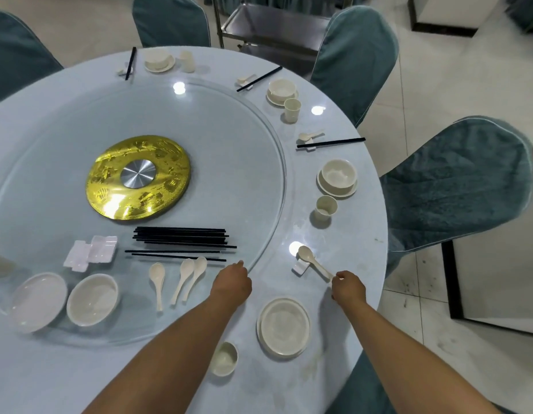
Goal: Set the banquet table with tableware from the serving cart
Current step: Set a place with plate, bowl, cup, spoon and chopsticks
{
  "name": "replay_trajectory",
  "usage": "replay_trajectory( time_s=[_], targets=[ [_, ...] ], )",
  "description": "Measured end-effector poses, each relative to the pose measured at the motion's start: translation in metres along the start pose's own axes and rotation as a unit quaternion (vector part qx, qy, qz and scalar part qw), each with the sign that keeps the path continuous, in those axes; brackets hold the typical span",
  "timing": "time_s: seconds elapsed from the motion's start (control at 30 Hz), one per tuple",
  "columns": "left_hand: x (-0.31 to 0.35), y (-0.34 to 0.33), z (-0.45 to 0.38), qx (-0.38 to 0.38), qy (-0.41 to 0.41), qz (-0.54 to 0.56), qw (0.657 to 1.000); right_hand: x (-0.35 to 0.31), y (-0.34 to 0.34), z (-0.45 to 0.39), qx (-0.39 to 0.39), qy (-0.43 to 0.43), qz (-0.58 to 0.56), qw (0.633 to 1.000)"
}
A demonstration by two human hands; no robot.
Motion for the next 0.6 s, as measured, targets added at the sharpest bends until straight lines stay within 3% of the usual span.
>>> replay_trajectory(
  time_s=[0.1, 0.37, 0.6],
  targets=[
    [-0.014, 0.001, 0.006, -0.007, 0.002, 0.003, 1.000, -0.020, 0.000, 0.008, 0.009, 0.049, 0.069, 0.996],
    [-0.072, 0.011, 0.030, -0.044, 0.009, 0.049, 0.998, -0.106, -0.064, 0.040, -0.057, 0.183, 0.113, 0.975],
    [-0.169, 0.020, 0.038, -0.041, 0.089, 0.112, 0.989, -0.183, -0.176, 0.095, -0.168, 0.320, 0.208, 0.909]
  ],
)
Point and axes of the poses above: each hand's wrist, its own z-axis away from the middle knuckle, its own y-axis out of the back of the hand, x = y × z, the point moved 6 cm from there along -z, towards the middle knuckle, and after that the axes turned 13 degrees about y, right-handed, at the moved point
